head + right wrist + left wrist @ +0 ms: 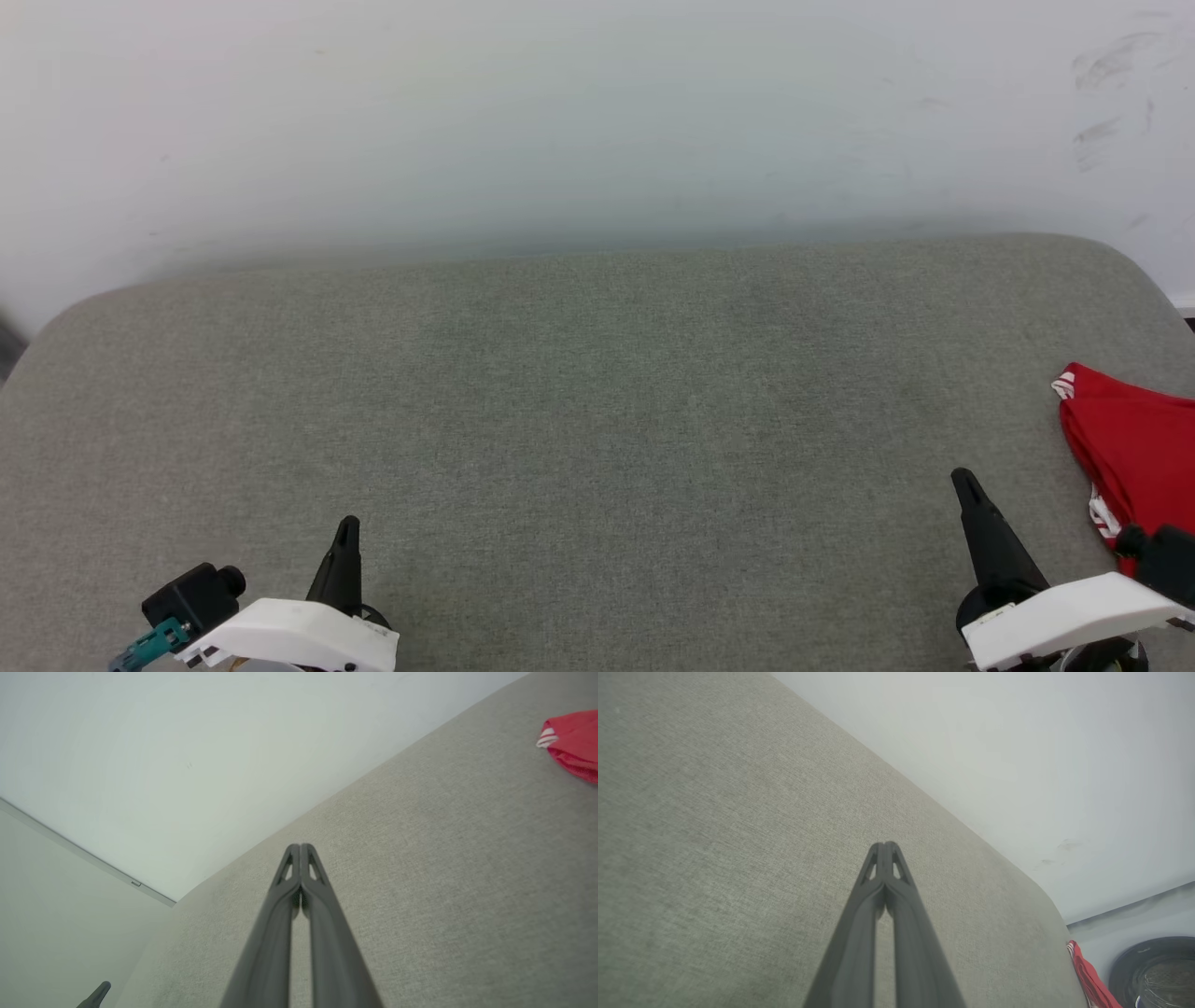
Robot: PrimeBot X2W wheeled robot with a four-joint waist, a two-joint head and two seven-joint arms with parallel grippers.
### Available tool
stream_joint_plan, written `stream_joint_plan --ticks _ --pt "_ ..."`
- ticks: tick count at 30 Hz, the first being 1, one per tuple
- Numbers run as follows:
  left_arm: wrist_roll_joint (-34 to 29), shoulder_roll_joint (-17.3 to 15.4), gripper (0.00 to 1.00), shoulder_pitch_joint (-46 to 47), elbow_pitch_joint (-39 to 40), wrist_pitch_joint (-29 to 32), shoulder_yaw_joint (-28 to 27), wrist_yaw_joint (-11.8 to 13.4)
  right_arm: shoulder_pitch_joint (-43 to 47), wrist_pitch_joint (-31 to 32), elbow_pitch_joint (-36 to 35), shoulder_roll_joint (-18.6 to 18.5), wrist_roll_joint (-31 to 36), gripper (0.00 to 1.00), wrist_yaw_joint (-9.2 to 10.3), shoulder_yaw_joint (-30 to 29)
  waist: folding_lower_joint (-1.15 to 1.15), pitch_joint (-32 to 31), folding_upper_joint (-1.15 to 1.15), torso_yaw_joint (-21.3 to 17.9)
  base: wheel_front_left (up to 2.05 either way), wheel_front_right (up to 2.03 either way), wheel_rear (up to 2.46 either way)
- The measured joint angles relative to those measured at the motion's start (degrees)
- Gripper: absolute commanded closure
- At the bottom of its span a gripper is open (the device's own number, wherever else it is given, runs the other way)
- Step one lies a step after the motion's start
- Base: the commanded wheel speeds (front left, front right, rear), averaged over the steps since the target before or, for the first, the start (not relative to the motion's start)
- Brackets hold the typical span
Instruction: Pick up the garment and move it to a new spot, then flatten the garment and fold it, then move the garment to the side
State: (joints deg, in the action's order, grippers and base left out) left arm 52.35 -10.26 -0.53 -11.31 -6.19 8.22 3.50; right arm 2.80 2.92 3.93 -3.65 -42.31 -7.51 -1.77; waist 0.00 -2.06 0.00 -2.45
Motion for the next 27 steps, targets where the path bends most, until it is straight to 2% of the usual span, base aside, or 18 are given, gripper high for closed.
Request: stream_joint_plan --ticks 13,27 --pt "9.8 1.6 1.00 1.5 -0.6 2.9 -3.3 -2.5 -2.0 0.4 2.4 -0.1 -12.4 1.00 0.00 -0.7 0.00 0.4 0.00 0.4 0.00 0.00 0.00" --pt "17.2 2.8 1.00 2.7 -1.1 5.1 -5.9 -4.5 -3.8 0.9 4.2 -0.1 -21.6 1.00 0.01 -1.4 0.00 0.7 0.00 0.8 0.00 0.00 0.00"
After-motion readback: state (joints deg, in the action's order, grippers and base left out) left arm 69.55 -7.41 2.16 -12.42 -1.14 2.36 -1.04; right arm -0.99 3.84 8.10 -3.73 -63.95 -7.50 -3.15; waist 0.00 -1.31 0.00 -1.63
